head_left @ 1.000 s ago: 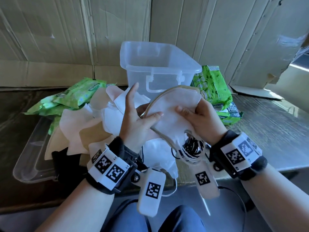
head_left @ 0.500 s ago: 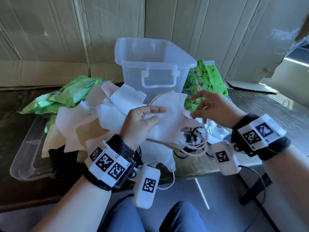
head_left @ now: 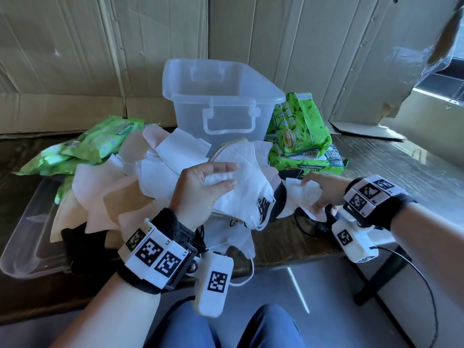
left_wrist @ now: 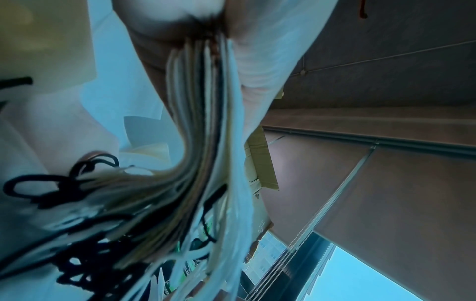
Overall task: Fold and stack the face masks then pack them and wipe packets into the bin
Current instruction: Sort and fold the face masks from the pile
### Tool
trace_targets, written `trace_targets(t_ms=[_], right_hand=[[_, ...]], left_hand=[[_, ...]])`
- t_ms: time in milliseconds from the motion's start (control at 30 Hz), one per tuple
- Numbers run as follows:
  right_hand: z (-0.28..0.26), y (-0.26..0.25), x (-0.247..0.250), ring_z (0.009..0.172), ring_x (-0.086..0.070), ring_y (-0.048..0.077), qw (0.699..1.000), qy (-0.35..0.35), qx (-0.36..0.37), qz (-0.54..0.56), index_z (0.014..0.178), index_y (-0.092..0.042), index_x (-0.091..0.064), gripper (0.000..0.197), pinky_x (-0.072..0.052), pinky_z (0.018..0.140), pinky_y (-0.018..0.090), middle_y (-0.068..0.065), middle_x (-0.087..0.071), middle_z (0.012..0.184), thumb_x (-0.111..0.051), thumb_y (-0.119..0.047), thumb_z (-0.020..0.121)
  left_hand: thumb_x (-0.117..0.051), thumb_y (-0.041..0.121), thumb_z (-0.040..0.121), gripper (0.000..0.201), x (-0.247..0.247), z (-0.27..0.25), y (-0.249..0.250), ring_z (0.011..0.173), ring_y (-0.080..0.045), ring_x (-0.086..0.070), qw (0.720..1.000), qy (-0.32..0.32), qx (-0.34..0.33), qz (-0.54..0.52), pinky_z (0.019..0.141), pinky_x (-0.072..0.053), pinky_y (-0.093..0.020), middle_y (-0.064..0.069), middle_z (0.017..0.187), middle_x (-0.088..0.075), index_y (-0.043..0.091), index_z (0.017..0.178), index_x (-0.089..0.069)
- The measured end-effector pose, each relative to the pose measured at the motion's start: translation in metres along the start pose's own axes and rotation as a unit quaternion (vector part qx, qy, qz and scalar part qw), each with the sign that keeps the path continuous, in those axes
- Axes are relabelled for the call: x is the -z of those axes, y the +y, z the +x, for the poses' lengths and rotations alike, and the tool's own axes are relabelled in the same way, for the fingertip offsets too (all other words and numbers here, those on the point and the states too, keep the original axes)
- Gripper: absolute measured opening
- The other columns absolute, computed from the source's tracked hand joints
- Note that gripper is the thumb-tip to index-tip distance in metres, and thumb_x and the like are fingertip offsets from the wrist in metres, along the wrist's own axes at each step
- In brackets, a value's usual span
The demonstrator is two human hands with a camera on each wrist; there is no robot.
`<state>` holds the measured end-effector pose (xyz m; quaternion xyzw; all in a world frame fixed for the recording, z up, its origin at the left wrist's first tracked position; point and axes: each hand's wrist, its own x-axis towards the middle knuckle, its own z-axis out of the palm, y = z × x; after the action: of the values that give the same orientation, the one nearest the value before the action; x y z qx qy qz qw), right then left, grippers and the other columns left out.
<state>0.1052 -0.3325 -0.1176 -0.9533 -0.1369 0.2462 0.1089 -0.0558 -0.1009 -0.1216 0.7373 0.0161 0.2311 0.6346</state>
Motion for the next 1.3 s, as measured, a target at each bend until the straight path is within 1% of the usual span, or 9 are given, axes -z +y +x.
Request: trace_targets(t_ms=[233, 433, 533, 600, 700, 867, 1000, 1133, 1300], right_hand=[[-0.023, -0.009, 0.024, 0.069, -0.055, 0.017, 0.980, 0.156, 0.125, 0.022, 0.072, -0.026, -0.062, 0.024, -0.043, 0.061, 0.019, 0.003, -0.061, 0.078, -0.071, -0.004, 0.074], [-0.073, -0.067, 0.029, 0.066, -0.056, 0.005, 0.841, 0.148, 0.333, 0.398, 0.078, -0.016, -0.064, 0.023, -0.050, 0.062, 0.017, 0.005, -0.062, 0.087, -0.070, 0.005, 0.072], [-0.075, -0.091, 0.009, 0.075, -0.055, 0.010, 0.861, 0.083, 0.378, 0.330, 0.080, -0.026, -0.065, 0.028, -0.048, 0.070, 0.026, -0.003, -0.064, 0.089, -0.073, -0.001, 0.070], [-0.073, -0.099, -0.003, 0.074, -0.057, 0.005, 0.870, 0.074, 0.390, 0.292, 0.086, -0.027, -0.063, 0.032, -0.048, 0.077, 0.020, -0.009, -0.064, 0.086, -0.073, 0.000, 0.072], [-0.070, -0.101, -0.014, 0.068, -0.051, 0.027, 0.871, 0.063, 0.393, 0.287, 0.100, -0.037, -0.060, 0.045, -0.049, 0.078, 0.040, 0.015, -0.058, 0.080, -0.075, -0.014, 0.064], [-0.073, -0.086, -0.010, 0.069, -0.050, 0.022, 0.871, 0.027, 0.358, 0.335, 0.120, -0.041, -0.045, 0.079, -0.048, 0.074, 0.032, 0.014, -0.047, 0.073, -0.065, 0.016, 0.069], [-0.069, -0.070, 0.005, 0.062, -0.050, 0.023, 0.904, 0.158, 0.265, 0.296, 0.124, -0.025, -0.043, 0.075, -0.042, 0.065, 0.040, 0.009, -0.051, 0.065, -0.057, 0.025, 0.070], [-0.075, -0.064, 0.024, 0.047, -0.046, 0.022, 0.863, 0.280, 0.253, 0.336, 0.111, -0.025, -0.052, 0.062, -0.042, 0.052, 0.036, 0.004, -0.048, 0.059, -0.049, 0.022, 0.071], [-0.094, -0.094, 0.012, 0.050, -0.049, 0.008, 0.876, 0.210, 0.351, 0.255, 0.098, -0.035, -0.058, 0.058, -0.038, 0.050, 0.015, 0.006, -0.055, 0.059, -0.038, 0.009, 0.066]], left_hand=[[-0.065, 0.002, 0.082, 0.026, 0.004, 0.001, -0.003, 0.101, 0.009, -0.056, 0.999, 0.045, 0.024, 0.008, 0.094, -0.039, -0.013, 0.012, 0.100, -0.068, 0.028, 0.084, -0.069], [-0.058, 0.044, 0.082, 0.027, -0.007, 0.003, 0.008, 0.106, -0.008, -0.061, 0.995, 0.035, 0.074, -0.058, 0.100, -0.041, -0.023, 0.001, 0.106, -0.071, 0.023, 0.085, -0.074], [-0.055, 0.064, 0.065, 0.062, -0.011, 0.000, 0.019, 0.110, -0.018, -0.062, 0.988, 0.021, 0.085, -0.126, 0.101, -0.044, -0.039, -0.005, 0.109, -0.071, 0.016, 0.101, -0.072], [-0.060, 0.053, 0.075, 0.048, -0.012, -0.002, 0.024, 0.095, -0.027, -0.067, 0.992, 0.028, 0.073, -0.103, 0.090, -0.050, -0.047, -0.017, 0.095, -0.072, 0.011, 0.091, -0.072], [-0.061, 0.029, 0.089, 0.029, -0.008, 0.000, 0.019, 0.065, -0.039, -0.060, 0.995, 0.063, 0.054, -0.050, 0.073, -0.051, -0.062, -0.027, 0.069, -0.062, 0.008, 0.071, -0.069], [-0.060, 0.036, 0.083, 0.035, 0.006, 0.000, 0.014, 0.075, -0.016, -0.047, 0.994, 0.097, 0.024, -0.033, 0.073, -0.036, -0.030, -0.006, 0.075, -0.053, 0.003, 0.073, -0.064], [-0.060, 0.040, 0.078, 0.053, 0.012, 0.003, 0.011, 0.073, -0.014, -0.040, 0.993, 0.121, 0.007, -0.011, 0.071, -0.031, -0.029, -0.005, 0.074, -0.047, -0.013, 0.073, -0.059], [-0.063, 0.050, 0.068, 0.049, 0.013, 0.003, 0.008, 0.075, -0.017, -0.048, 0.995, 0.104, 0.006, -0.007, 0.072, -0.037, -0.033, -0.010, 0.077, -0.058, 0.002, 0.073, -0.066], [-0.065, 0.050, 0.068, 0.051, 0.007, 0.002, 0.006, 0.059, -0.013, -0.040, 0.998, 0.064, 0.013, 0.010, 0.059, -0.030, -0.027, -0.004, 0.058, -0.047, 0.000, 0.058, -0.057]])
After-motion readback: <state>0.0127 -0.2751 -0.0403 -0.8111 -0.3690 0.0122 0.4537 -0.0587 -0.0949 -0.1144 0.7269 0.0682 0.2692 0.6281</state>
